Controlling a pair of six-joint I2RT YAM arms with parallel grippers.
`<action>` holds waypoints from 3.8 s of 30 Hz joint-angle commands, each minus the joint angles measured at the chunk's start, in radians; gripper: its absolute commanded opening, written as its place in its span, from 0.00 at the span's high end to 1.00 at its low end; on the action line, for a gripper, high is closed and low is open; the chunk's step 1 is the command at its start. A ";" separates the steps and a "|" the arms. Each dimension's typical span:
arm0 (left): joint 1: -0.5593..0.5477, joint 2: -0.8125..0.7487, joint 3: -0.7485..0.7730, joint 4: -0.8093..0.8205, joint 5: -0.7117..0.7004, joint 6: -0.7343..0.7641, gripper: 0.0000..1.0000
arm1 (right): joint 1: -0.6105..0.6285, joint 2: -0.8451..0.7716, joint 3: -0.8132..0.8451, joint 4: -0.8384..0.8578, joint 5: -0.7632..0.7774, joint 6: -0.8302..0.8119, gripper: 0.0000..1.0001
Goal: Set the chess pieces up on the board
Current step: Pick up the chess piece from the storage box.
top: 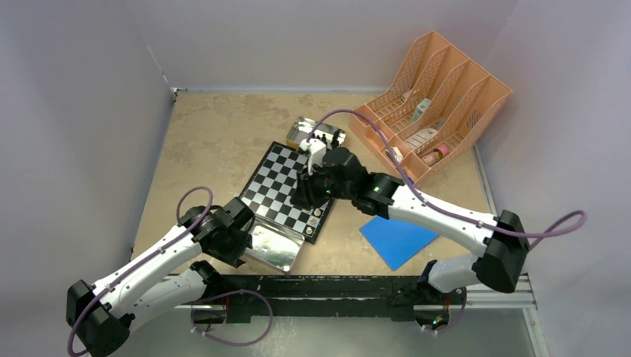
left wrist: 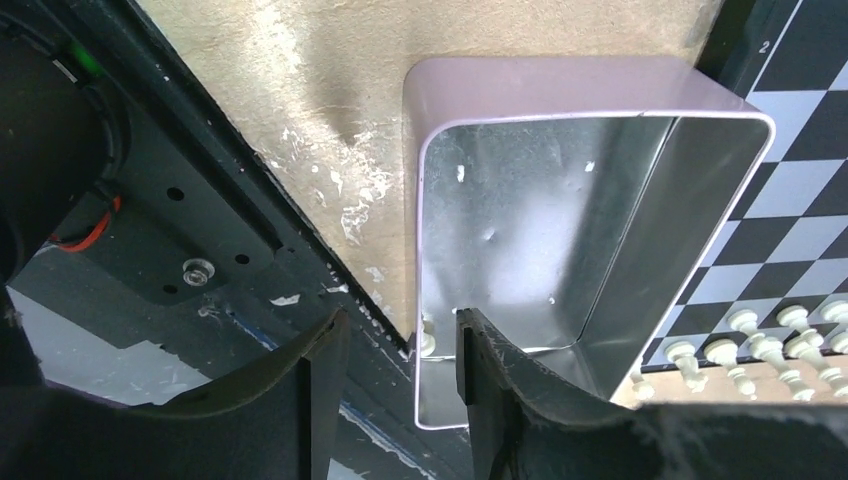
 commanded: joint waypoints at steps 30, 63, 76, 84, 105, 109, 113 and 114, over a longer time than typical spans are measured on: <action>0.002 -0.122 0.537 -0.174 -0.384 0.299 0.56 | 0.348 0.544 0.373 -0.454 0.231 0.112 0.69; 0.002 -0.155 0.656 -0.174 -0.520 0.399 0.55 | 0.350 0.738 0.545 -0.660 0.294 0.040 0.71; 0.001 -0.158 0.643 -0.168 -0.504 0.400 0.54 | 0.349 0.749 0.537 -0.663 0.276 0.014 0.71; 0.001 -0.160 0.651 -0.166 -0.524 0.412 0.54 | 0.350 0.775 0.563 -0.684 0.268 0.000 0.72; 0.002 -0.141 0.648 -0.091 -0.497 0.523 0.55 | 0.329 0.767 0.772 -0.744 0.324 -0.008 0.95; 0.002 -0.146 0.635 -0.022 -0.459 0.606 0.56 | 0.278 0.702 0.777 -0.676 0.322 0.015 0.95; 0.001 -0.148 0.614 0.074 -0.402 0.710 0.57 | 0.188 0.597 0.702 -0.561 0.304 0.044 0.92; 0.002 -0.147 0.602 0.093 -0.385 0.731 0.57 | 0.168 0.568 0.667 -0.514 0.292 0.045 0.92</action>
